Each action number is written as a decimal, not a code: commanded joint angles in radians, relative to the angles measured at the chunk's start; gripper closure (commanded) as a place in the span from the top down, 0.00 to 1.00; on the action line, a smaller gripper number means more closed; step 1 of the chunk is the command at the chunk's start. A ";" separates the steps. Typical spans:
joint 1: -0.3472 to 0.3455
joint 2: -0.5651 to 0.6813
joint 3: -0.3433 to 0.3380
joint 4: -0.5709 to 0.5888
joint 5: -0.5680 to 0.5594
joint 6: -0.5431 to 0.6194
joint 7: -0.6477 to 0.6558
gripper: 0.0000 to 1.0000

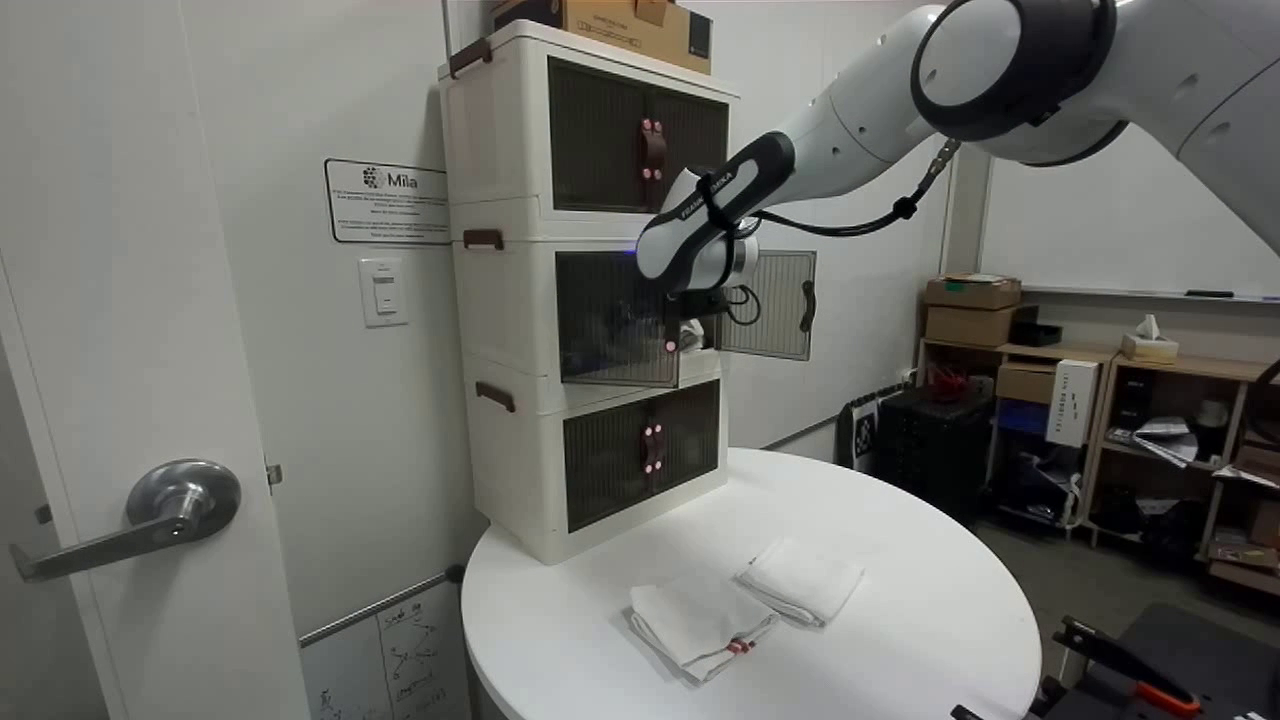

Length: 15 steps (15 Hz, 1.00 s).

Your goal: Pick up the towel from the table and put it in the cabinet

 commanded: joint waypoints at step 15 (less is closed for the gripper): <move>0.027 -0.180 0.008 -0.021 0.059 -0.272 -0.157 1.00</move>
